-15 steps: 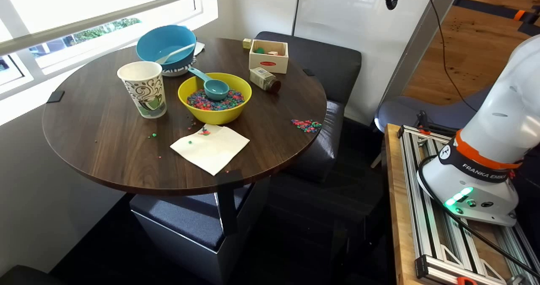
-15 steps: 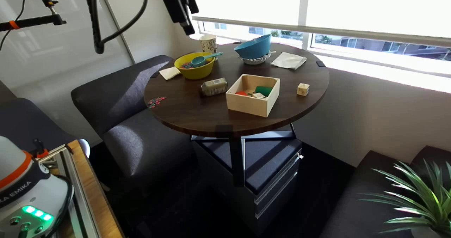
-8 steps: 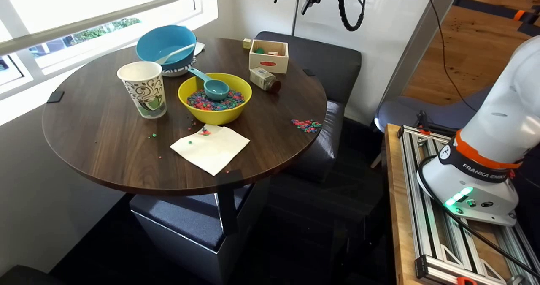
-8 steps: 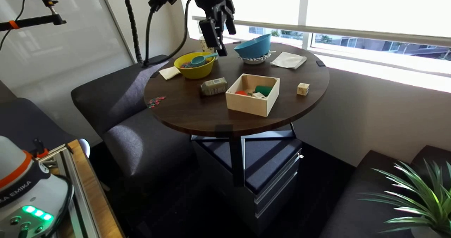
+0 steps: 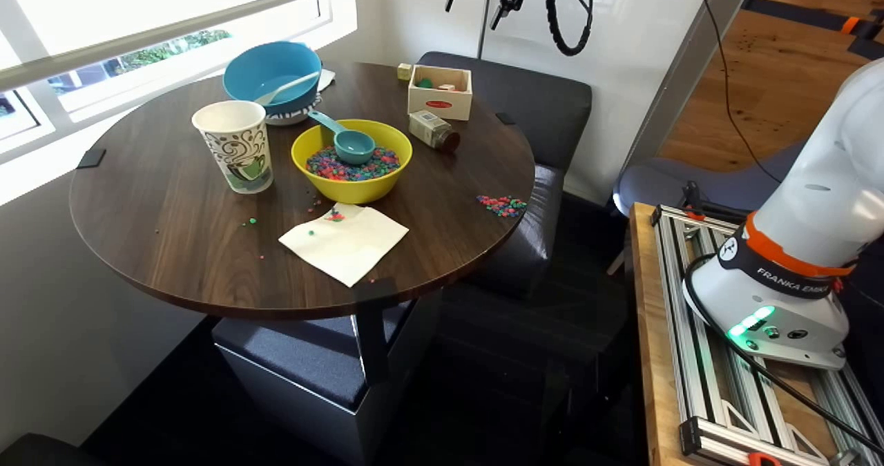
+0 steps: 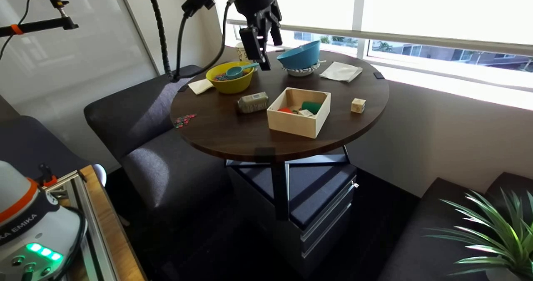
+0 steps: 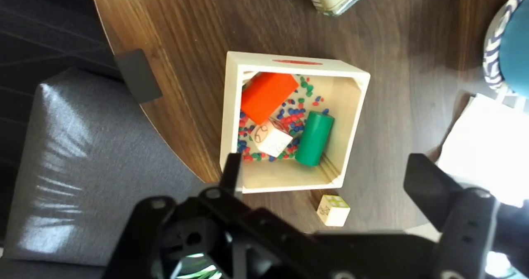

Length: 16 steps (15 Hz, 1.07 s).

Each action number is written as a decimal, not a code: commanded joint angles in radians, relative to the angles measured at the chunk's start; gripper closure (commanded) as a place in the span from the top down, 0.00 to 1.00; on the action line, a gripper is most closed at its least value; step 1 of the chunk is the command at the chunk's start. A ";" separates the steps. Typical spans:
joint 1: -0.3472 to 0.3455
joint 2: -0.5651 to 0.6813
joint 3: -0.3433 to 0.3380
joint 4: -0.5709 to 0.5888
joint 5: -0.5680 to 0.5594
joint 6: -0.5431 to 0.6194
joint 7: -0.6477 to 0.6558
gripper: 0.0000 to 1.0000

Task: Remove one block from the box and put it on top of the jar.

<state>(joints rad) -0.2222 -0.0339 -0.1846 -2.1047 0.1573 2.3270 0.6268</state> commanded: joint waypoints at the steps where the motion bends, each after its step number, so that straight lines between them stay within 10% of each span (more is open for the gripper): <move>1: 0.005 0.168 -0.009 0.134 -0.064 -0.060 0.102 1.00; 7: 0.012 0.346 -0.020 0.326 -0.038 -0.158 0.092 0.99; 11: 0.014 0.416 -0.023 0.408 -0.042 -0.203 0.091 0.69; 16: 0.006 0.474 -0.018 0.442 0.003 -0.193 0.093 0.74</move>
<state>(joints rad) -0.2197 0.3942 -0.1959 -1.7042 0.1227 2.1541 0.7230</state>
